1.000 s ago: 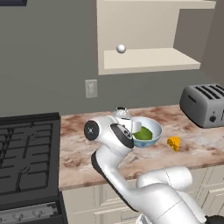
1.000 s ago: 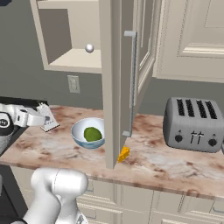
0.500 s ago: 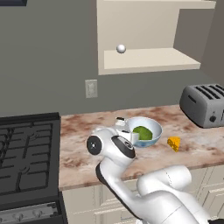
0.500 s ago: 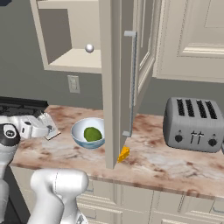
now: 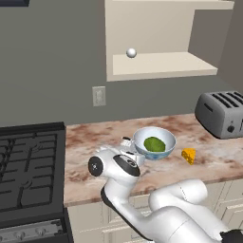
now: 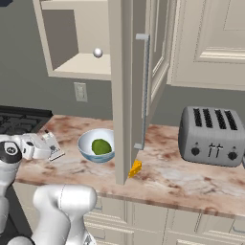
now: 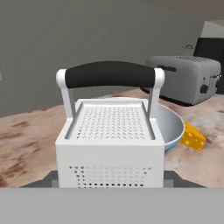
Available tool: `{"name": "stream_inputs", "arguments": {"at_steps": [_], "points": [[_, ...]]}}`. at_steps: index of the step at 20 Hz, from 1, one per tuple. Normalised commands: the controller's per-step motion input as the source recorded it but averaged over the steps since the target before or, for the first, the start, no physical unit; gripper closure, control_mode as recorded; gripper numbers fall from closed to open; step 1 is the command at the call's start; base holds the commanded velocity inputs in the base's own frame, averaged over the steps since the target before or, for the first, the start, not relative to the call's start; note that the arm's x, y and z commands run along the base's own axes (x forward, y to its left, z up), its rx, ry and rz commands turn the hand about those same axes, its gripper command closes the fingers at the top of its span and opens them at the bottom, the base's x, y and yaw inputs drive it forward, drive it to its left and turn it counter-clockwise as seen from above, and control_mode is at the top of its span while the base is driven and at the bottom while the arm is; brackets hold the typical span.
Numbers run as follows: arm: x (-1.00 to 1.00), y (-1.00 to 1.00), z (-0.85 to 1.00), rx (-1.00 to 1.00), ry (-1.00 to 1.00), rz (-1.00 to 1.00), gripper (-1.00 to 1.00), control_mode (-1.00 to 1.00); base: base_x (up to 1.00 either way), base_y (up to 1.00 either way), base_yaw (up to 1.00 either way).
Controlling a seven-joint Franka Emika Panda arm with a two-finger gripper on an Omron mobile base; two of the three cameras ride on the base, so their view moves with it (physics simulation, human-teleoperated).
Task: Pick the cheese from the fridge and the cheese grater from the cabinet and place them next to the salad bowl.
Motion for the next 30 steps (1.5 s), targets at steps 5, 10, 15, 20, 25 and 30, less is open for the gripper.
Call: {"name": "stream_inputs", "arguments": {"at_steps": [5,10,15,20,25,30], "points": [[0.13,0.0,-0.39,0.03,0.06,-0.09,1.0,-1.0,0.0,0.0,0.0],[0.12,-0.07,-0.35,0.03,0.0,-0.03,1.0,-1.0,0.0,0.0,0.0],[0.03,-0.09,-0.32,0.01,0.0,0.0,1.0,-1.0,0.0,0.0,0.0],[0.12,-0.16,-0.31,0.0,0.0,-0.02,1.0,-1.0,0.0,0.0,0.0],[0.18,-0.21,-0.2,0.0,0.0,0.0,1.0,-1.0,0.0,0.0,0.0],[0.18,-0.03,-0.24,0.0,0.0,-0.03,1.0,-1.0,0.0,0.0,0.0]]}}
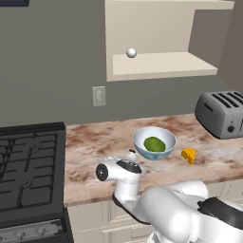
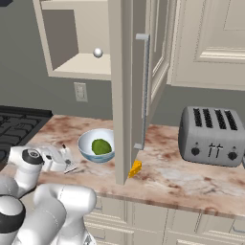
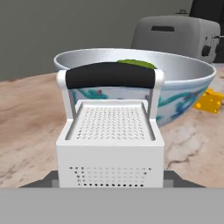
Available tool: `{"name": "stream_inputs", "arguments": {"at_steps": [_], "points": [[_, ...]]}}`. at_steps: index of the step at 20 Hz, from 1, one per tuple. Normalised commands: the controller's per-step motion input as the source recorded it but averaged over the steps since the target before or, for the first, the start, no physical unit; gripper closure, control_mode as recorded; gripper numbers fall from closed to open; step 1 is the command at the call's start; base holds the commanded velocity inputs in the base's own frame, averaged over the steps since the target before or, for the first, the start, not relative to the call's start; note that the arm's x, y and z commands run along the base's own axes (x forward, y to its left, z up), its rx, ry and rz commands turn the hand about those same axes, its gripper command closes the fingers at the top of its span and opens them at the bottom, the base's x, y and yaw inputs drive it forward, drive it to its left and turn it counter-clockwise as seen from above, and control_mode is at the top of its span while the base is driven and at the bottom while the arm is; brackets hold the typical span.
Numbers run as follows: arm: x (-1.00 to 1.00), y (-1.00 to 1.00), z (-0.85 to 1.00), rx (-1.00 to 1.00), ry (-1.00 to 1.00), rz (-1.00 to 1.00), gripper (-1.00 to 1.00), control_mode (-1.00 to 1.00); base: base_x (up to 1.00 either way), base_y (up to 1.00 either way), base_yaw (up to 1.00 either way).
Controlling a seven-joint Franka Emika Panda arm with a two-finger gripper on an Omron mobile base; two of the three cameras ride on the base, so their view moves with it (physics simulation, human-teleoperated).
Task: Pick the cheese from the fridge and the cheese grater from the cabinet and place them next to the salad bowl.
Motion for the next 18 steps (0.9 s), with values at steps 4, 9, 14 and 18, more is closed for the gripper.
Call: {"name": "stream_inputs", "arguments": {"at_steps": [4,9,14,18], "points": [[0.21,0.01,-0.21,0.0,0.0,-0.03,1.0,-1.0,0.0,0.0,0.0],[0.23,0.0,-0.19,0.0,0.0,-0.03,1.0,-1.0,0.0,0.0,0.0],[0.21,0.0,-0.17,0.0,0.0,-0.03,1.0,-1.0,0.0,0.0,0.0],[0.02,0.0,-0.26,0.0,0.0,-0.03,1.0,-1.0,0.0,0.0,0.0]]}}
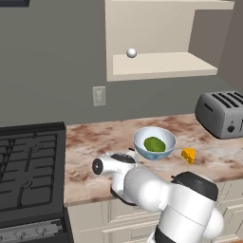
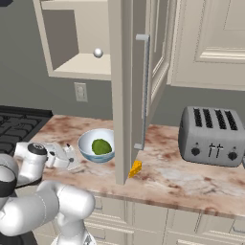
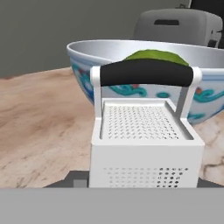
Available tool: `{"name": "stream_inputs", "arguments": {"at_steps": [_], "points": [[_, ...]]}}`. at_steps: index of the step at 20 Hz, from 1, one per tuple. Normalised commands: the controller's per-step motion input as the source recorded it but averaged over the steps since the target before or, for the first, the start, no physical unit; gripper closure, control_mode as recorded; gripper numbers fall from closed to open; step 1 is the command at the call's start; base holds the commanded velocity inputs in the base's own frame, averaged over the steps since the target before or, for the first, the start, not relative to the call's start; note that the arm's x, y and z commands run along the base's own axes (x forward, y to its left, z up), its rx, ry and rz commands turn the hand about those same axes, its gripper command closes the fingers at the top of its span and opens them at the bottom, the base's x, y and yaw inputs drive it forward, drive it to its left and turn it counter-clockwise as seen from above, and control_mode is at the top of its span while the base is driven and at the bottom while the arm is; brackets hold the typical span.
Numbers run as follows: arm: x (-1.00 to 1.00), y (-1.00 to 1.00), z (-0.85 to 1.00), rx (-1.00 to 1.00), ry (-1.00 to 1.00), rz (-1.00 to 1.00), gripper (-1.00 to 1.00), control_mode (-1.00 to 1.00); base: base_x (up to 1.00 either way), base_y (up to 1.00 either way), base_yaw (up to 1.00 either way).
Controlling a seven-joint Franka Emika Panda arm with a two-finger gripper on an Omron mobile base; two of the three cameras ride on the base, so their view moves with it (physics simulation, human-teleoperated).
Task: Pick the cheese from the fridge and the cheese grater from the cabinet and place them next to the salad bowl.
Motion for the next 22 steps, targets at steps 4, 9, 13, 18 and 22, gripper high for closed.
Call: {"name": "stream_inputs", "arguments": {"at_steps": [4,9,13,18,22], "points": [[0.02,0.0,-0.29,0.0,0.0,-0.03,1.0,-1.0,0.0,0.0,0.0],[0.0,-0.02,-0.23,0.0,0.0,-0.01,1.0,-1.0,0.0,0.0,0.0],[0.0,-0.01,-0.16,0.0,0.0,0.0,-1.0,-1.0,0.0,0.0,0.0],[-0.05,-0.03,-0.08,0.0,0.0,0.0,-1.0,-1.0,0.0,0.0,0.0],[-0.13,-0.01,0.0,0.0,-0.01,0.0,-1.0,-1.0,0.0,0.0,0.0]]}}
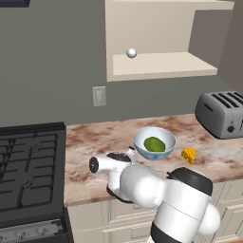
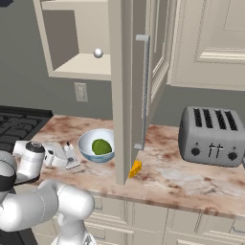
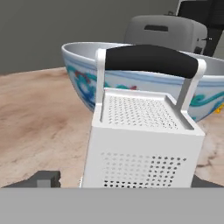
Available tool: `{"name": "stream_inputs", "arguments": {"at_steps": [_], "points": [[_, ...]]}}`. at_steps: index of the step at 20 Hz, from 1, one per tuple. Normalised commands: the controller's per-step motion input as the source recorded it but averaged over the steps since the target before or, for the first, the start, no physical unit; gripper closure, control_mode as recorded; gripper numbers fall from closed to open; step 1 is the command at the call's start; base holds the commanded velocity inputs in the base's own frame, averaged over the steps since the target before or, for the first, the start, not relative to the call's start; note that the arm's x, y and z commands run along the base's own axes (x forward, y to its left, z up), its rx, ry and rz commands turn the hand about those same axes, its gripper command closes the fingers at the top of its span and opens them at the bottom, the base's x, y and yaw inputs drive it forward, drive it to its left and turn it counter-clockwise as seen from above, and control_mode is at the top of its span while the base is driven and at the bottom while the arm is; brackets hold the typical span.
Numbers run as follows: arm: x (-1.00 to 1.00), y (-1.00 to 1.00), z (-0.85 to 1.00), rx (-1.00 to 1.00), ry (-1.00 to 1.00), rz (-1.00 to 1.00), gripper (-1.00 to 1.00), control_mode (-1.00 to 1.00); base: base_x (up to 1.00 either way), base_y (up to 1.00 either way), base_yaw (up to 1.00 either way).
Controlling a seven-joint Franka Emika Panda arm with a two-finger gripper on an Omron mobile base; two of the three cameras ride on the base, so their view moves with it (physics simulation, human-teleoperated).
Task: Pick the cheese from the fridge and the cheese grater from the cabinet and place them next to the salad bowl.
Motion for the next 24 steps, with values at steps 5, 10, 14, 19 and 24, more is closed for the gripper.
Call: {"name": "stream_inputs", "arguments": {"at_steps": [5,10,14,19,24], "points": [[-0.12,0.03,0.0,0.0,-0.01,0.0,-1.0,-1.0,0.0,0.0,0.0],[-0.09,0.05,0.01,0.0,0.0,0.0,-1.0,-1.0,0.0,0.0,0.0],[-0.1,0.11,0.08,0.0,-0.03,0.0,-1.0,-1.0,0.0,0.0,0.0],[-0.14,0.01,0.22,0.0,-0.02,0.0,-1.0,-1.0,0.0,0.0,0.0],[-0.26,0.0,0.34,0.01,0.03,0.0,-1.0,-1.0,0.0,0.0,0.0]]}}
